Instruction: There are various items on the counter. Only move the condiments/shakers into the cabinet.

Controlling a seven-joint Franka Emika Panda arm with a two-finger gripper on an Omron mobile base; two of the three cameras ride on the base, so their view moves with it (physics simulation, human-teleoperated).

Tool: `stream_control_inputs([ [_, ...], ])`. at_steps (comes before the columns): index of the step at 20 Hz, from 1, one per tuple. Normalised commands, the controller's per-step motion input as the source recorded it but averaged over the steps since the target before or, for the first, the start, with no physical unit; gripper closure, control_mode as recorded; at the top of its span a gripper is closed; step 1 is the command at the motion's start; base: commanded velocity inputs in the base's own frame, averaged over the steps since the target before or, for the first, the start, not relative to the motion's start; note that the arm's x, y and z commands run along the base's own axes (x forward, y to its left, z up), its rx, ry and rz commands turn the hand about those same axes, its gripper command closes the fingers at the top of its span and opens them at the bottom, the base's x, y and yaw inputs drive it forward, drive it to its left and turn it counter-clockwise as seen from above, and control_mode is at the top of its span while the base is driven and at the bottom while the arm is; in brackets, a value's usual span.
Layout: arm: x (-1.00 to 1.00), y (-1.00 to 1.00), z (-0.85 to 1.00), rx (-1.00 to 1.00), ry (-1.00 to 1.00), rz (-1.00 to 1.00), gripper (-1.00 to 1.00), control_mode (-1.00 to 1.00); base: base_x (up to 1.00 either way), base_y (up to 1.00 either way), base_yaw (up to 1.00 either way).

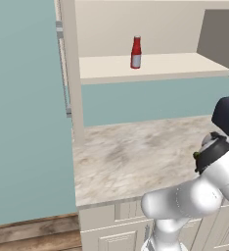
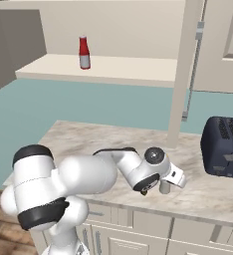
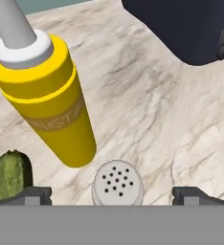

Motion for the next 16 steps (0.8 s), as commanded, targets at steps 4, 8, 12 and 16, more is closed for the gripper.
stream_control_inputs([
  [4, 0.12, 0.00, -0.09, -0.01, 0.00, 0.00, -1.00, -1.00, 0.00, 0.00, 0.00],
  [8, 0.11, -0.01, -0.10, 0.00, 0.00, 0.00, -1.00, -1.00, 0.00, 0.00, 0.00],
  [12, 0.12, -0.14, -0.09, 0.00, -0.02, 0.00, -1.00, -1.00, 0.00, 0.00, 0.00],
  [16, 0.05, -0.24, -0.07, 0.00, -0.02, 0.00, -1.00, -1.00, 0.00, 0.00, 0.00],
])
